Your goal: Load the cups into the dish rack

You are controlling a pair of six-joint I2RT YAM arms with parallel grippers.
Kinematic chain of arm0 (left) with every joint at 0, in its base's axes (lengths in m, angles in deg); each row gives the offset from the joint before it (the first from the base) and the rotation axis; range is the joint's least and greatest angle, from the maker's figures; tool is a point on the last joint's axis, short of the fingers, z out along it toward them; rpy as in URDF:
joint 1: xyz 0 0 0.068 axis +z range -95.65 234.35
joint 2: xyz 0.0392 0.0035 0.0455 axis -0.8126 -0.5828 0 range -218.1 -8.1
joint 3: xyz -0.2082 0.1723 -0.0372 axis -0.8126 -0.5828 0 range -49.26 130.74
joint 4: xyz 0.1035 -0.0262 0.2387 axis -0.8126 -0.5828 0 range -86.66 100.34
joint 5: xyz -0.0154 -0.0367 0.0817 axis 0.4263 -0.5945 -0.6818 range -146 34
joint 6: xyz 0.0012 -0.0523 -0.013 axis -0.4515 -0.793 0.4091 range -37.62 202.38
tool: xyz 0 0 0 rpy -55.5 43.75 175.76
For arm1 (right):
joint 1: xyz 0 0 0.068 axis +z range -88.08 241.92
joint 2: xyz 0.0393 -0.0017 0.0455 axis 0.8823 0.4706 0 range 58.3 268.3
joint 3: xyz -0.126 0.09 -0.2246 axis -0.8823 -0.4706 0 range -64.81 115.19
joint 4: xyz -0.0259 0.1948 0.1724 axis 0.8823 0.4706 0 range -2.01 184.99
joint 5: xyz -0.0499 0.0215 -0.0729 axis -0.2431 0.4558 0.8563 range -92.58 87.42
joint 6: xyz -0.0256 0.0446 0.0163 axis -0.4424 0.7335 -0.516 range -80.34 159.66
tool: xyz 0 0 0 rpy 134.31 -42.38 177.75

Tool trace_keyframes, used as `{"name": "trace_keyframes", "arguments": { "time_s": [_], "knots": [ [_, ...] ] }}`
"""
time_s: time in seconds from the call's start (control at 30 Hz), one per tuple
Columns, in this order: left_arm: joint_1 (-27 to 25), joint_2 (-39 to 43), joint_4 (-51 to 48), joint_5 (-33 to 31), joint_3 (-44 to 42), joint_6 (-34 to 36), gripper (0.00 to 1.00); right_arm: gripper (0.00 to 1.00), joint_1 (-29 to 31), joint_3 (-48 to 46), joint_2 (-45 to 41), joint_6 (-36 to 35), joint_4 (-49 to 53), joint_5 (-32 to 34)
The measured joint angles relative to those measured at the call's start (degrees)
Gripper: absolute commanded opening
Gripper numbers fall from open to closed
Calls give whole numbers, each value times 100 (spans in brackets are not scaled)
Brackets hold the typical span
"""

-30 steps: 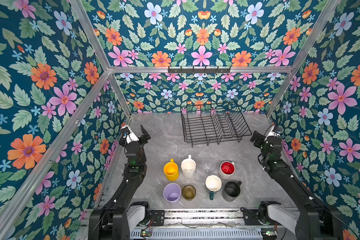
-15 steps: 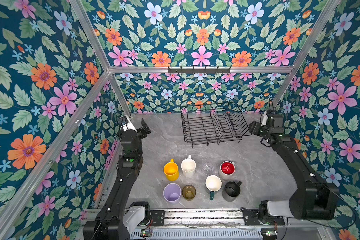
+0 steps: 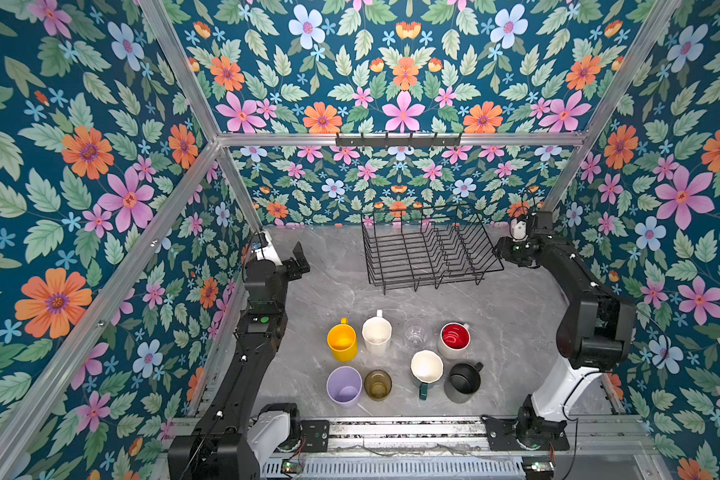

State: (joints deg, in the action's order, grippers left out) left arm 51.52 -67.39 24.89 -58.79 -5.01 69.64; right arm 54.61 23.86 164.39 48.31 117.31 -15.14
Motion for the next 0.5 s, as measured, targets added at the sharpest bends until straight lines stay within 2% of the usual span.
{"name": "trace_keyframes", "arguments": {
  "time_s": [0.23, 0.5],
  "knots": [
    [-2, 105, 22, 413, -42, -35, 100, 40, 0, 256, 584, -282, 50, -68],
    [0, 140, 42, 560, -57, -35, 100, 21, 20, -236, 468, -439, -46, -192]
  ]
}}
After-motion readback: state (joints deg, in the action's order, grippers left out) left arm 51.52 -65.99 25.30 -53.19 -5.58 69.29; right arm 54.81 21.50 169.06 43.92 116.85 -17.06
